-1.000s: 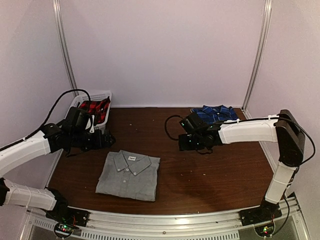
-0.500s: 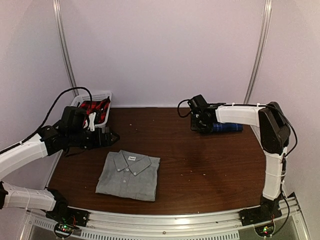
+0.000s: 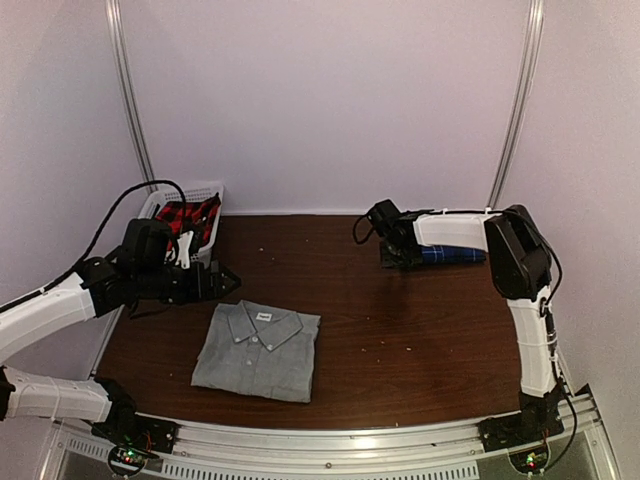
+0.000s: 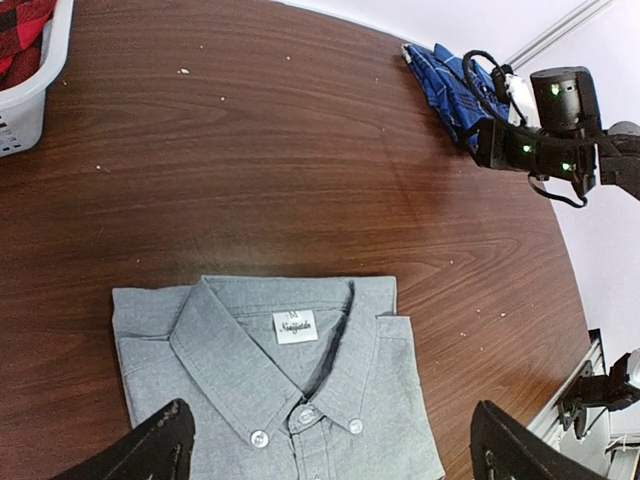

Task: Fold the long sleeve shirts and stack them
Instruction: Move the square-folded shirt to the corner of the board.

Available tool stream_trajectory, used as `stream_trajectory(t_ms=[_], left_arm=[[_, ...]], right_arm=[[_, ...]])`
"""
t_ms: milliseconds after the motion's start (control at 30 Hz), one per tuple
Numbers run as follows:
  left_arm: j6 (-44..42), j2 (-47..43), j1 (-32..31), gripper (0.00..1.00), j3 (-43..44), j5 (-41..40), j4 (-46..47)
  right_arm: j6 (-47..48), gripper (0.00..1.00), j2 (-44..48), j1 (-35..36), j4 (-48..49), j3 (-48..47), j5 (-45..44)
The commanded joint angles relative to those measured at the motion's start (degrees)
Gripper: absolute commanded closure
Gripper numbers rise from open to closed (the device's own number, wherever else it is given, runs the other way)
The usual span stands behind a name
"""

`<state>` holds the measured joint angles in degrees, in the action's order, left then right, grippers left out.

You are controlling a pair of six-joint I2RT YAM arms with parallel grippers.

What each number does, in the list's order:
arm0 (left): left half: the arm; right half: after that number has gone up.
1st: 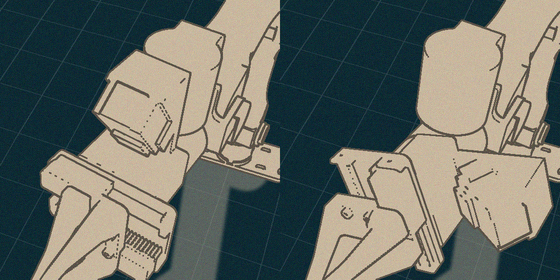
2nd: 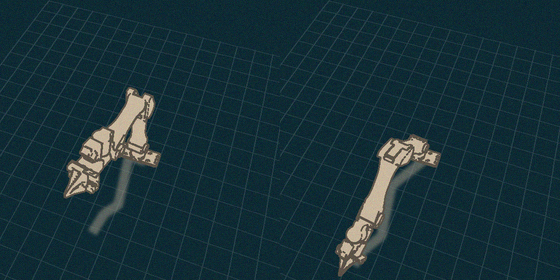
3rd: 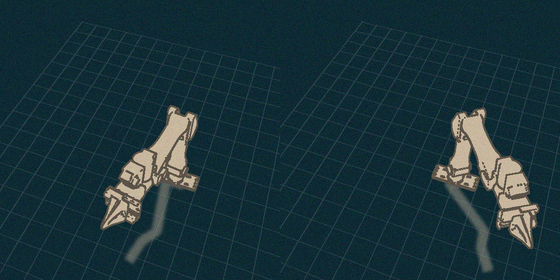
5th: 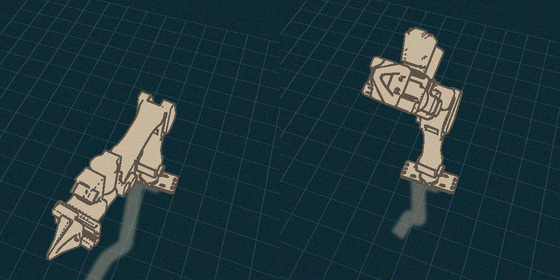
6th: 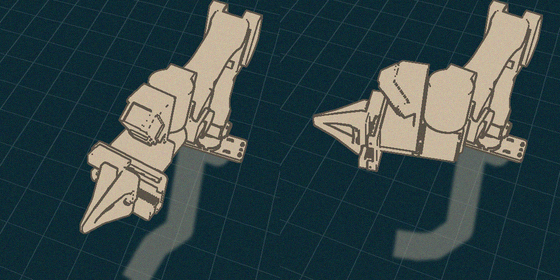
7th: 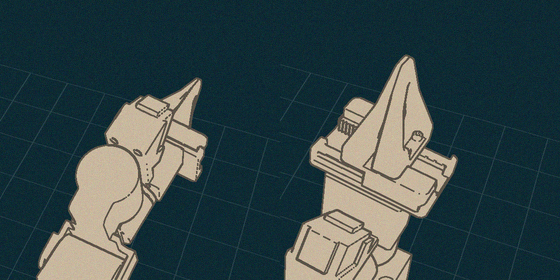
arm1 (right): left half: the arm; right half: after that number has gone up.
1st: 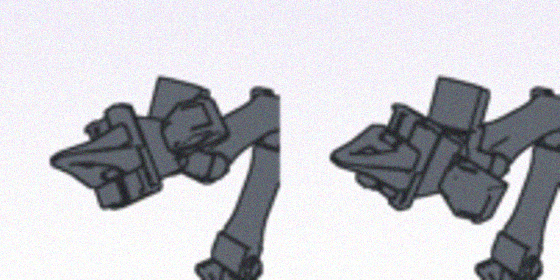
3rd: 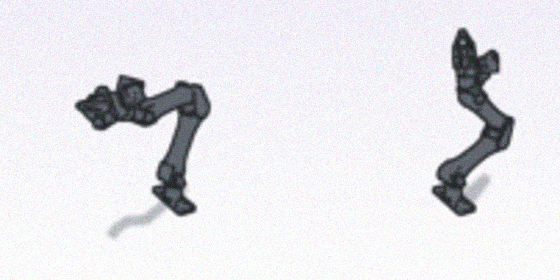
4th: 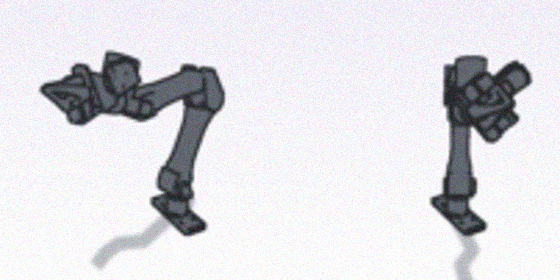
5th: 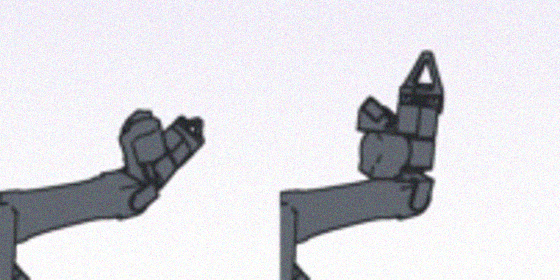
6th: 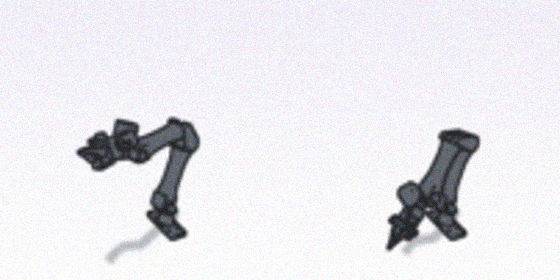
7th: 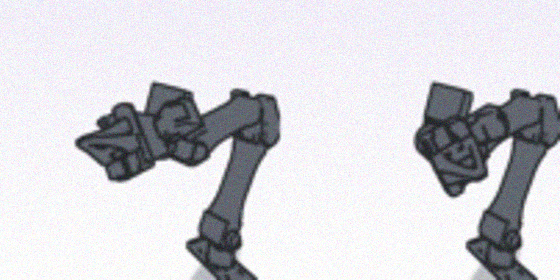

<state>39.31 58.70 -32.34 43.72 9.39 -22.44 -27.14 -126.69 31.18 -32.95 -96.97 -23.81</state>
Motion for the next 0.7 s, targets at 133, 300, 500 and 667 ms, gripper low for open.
stream_trajectory(t_ms=[133, 300, 500, 667], left_arm=[[-1.15, -1.11, 0.08, 0.02, -0.98, 1.13, 2.22], [-1.25, -0.87, 0.08, 0.02, -1.23, 1.27, 2.27], [-1.43, -0.26, 0.08, 0.02, -0.94, 1.39, 2.22], [-1.45, 0.18, 0.08, 0.02, -0.92, 1.47, 2.27]], right_arm=[[2.18, 0.61, -5.74, -1.25, -2.57, -5.89, -4.31], [3.60, 0.70, -7.81, -1.34, -3.45, -8.09, -5.32], [5.36, 0.93, -8.87, -1.39, -4.19, -8.74, -5.42], [5.79, 1.00, -8.09, -1.25, -5.38, -8.49, -2.95]])
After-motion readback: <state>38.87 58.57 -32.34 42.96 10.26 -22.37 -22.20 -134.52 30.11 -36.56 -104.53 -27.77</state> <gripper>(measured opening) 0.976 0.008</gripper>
